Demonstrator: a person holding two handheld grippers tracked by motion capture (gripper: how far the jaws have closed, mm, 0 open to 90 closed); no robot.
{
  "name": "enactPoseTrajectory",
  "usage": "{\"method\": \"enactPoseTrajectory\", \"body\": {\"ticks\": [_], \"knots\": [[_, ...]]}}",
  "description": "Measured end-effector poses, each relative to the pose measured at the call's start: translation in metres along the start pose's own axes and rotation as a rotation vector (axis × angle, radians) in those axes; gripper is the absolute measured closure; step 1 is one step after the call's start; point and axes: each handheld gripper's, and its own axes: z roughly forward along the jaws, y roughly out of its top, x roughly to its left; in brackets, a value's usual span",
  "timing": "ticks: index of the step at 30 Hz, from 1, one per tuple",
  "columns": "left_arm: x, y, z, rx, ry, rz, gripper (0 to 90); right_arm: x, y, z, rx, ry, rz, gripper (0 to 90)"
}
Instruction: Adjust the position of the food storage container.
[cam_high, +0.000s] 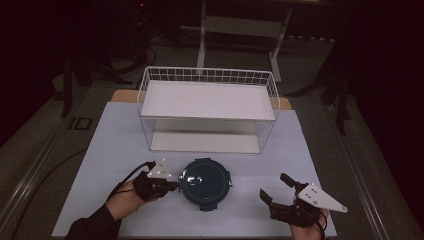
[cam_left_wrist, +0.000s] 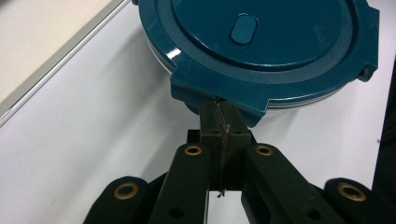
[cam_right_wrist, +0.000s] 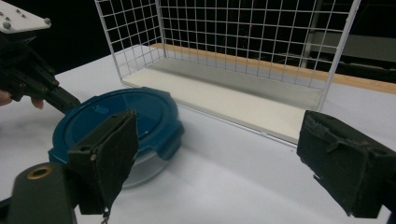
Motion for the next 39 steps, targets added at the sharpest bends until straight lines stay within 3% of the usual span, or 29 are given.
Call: {"method": "enactPoseTrajectory", "body": {"ticks": [19,34,37,39], "knots": [[-0.011,0.036,0.038,-0.038,-0.055,0.033,89.4,0.001,-0.001,0.001,0.008,0.006,0.002,12.7],[-0.016,0.048,0.048,-0.044,-0.056,0.064,88.5,0.002,-0.001,0.002,0.022,0.012,0.003,12.7],[-0.015,0.046,0.043,-0.059,-0.051,0.051,74.1,0.002,-0.001,0.000,0.020,0.009,0.001,12.7],[-0.011,0.044,0.032,-0.107,-0.057,0.016,59.0,0.001,-0.001,0.000,0.019,0.008,-0.002,12.7]]}}
